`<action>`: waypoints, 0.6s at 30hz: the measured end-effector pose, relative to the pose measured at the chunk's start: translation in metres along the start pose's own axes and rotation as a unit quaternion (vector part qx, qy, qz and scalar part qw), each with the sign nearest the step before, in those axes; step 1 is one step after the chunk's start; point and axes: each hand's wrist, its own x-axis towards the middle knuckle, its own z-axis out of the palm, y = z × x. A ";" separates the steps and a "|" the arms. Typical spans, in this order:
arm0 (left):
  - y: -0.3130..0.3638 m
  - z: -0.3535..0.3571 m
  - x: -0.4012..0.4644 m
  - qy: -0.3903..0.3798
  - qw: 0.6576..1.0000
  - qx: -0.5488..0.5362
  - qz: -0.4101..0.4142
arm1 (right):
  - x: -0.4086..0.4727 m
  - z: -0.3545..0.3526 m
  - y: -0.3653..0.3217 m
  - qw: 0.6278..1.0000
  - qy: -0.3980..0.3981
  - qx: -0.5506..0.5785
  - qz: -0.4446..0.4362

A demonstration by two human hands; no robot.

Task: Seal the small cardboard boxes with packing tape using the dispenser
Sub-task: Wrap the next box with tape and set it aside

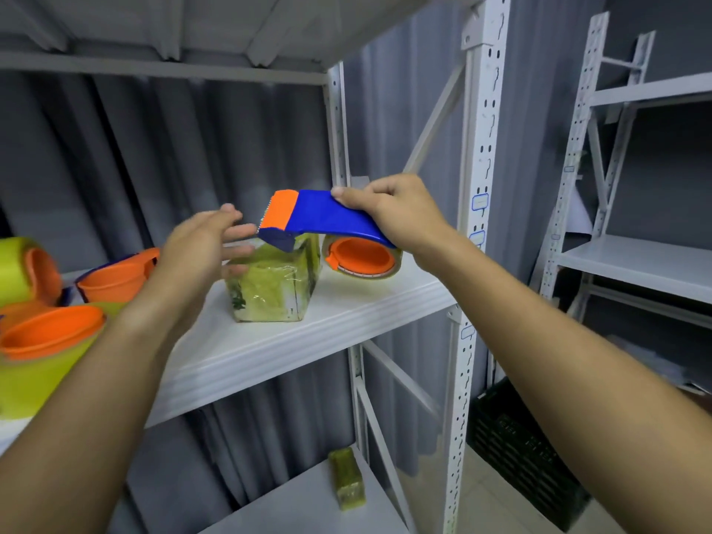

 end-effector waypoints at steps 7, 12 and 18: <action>0.018 -0.010 -0.004 -0.100 0.993 0.059 -0.020 | -0.001 0.005 0.000 0.996 -0.009 0.084 0.019; 0.021 -0.016 -0.003 -0.094 0.994 0.062 -0.015 | -0.003 0.006 -0.004 0.996 -0.023 0.091 0.013; 0.017 -0.016 -0.008 -0.126 0.992 0.006 -0.028 | -0.007 0.007 -0.006 0.995 -0.040 0.092 0.017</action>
